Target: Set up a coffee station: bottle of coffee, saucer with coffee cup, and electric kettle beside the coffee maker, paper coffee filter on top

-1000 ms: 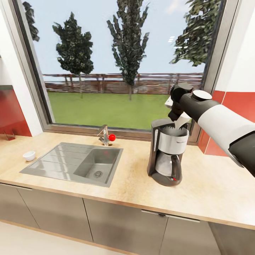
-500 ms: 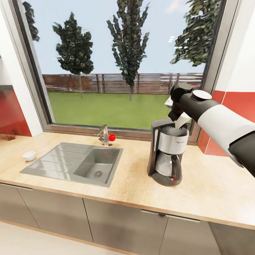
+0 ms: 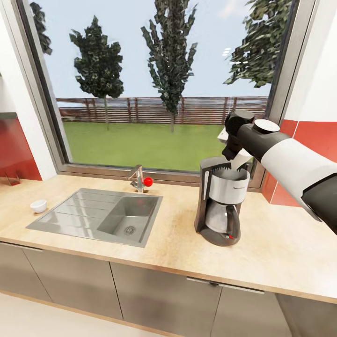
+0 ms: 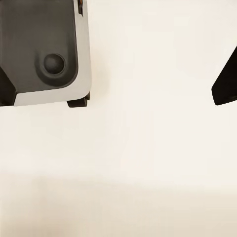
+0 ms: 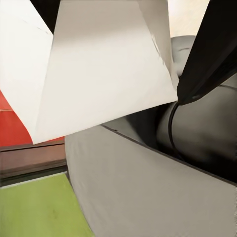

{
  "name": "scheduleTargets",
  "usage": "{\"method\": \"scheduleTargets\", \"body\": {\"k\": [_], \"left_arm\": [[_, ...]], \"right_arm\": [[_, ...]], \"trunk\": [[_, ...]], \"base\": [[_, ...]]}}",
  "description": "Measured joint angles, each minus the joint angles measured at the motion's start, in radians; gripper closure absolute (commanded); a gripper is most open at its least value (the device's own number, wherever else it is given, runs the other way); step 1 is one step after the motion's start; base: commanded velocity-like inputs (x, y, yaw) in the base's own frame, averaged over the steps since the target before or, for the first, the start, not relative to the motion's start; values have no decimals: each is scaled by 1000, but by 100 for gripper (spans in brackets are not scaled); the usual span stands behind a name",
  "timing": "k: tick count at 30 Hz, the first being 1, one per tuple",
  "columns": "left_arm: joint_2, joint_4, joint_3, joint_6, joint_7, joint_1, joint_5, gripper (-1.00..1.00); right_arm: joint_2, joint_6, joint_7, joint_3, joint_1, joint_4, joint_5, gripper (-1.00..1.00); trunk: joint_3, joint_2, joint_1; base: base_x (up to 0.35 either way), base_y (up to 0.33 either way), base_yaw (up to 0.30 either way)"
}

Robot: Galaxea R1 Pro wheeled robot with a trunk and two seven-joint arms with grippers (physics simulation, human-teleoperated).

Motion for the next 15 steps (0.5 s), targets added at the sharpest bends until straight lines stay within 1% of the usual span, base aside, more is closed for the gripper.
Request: {"method": "scheduleTargets", "body": {"k": [11, 15], "left_arm": [[0, 0, 0, 1, 0, 0, 0, -100], [0, 0, 1, 1, 0, 0, 0, -100]], "right_arm": [[0, 0, 0, 0, 4, 0, 0, 100], [0, 0, 0, 0, 8, 0, -1, 100]], "trunk": [[0, 0, 0], [0, 0, 0]], "base": [[2, 1, 0], [69, 45, 0]]}}
